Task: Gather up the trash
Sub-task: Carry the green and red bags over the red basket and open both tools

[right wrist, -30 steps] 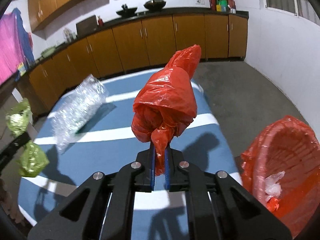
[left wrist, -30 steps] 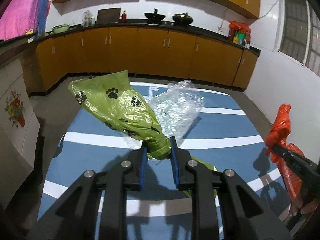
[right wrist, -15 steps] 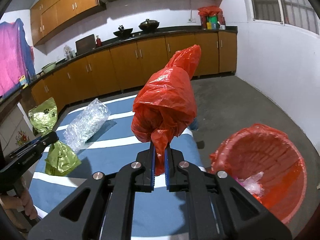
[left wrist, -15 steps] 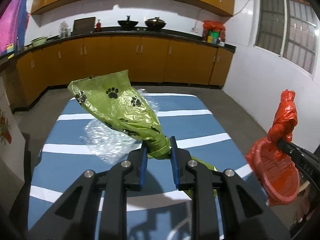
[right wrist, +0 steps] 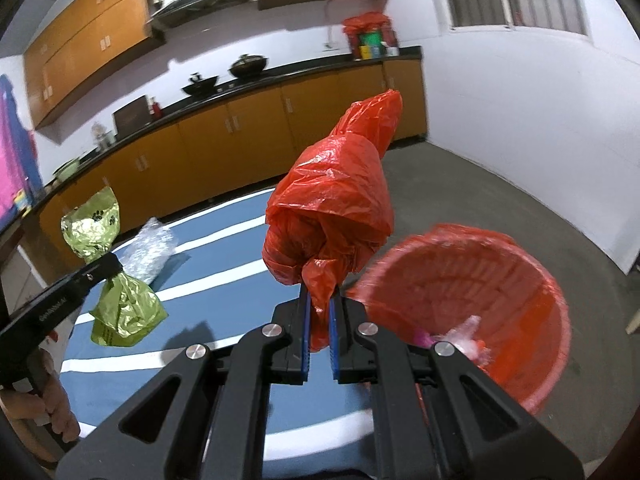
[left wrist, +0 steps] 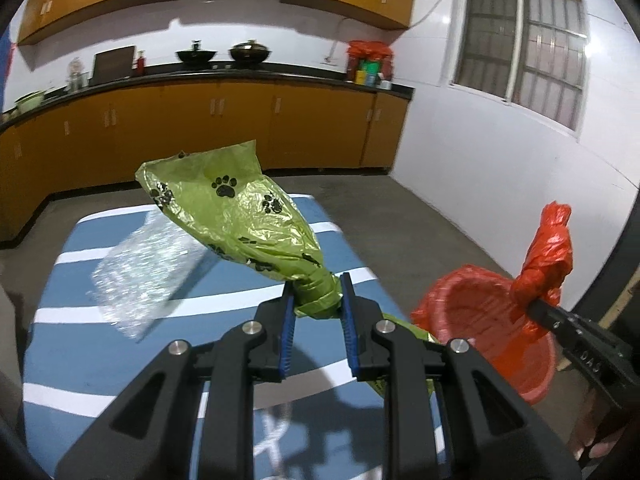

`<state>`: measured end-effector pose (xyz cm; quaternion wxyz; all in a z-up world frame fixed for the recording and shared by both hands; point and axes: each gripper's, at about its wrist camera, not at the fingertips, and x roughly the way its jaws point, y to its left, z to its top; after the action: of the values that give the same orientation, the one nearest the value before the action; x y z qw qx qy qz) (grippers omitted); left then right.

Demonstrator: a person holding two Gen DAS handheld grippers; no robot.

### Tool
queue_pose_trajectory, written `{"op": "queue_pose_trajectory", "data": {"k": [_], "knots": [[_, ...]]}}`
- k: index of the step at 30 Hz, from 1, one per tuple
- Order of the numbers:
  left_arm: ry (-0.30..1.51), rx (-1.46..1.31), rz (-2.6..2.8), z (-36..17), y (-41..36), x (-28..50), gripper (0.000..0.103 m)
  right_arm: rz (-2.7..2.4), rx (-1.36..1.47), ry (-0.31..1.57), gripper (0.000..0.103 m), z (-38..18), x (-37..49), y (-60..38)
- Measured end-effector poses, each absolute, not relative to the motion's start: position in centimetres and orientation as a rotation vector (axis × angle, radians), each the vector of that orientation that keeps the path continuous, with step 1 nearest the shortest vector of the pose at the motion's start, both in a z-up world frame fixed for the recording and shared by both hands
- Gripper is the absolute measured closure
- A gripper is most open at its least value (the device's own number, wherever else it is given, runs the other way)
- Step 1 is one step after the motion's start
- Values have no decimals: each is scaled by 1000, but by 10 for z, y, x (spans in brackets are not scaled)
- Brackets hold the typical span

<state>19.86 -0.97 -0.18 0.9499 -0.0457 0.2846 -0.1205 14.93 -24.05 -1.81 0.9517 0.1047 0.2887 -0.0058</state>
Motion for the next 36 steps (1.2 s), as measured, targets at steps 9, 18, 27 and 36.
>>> {"op": "queue_pose_trajectory", "data": {"k": [9,18,27,36], "knots": [[574,-60,-404,0,-81,204,81,-141,241,590,95,-20,132,-289],[604,-30,-558,-11,-145,209,81,-237,271,614,95,-28,124,-327],[638,27,-638,-27,-189,213,81,-270,300,638,95,-39,121,-345],[667,80,-678,-41,-221,222,80,-284,301,648,95,-43,127,-355]]}}
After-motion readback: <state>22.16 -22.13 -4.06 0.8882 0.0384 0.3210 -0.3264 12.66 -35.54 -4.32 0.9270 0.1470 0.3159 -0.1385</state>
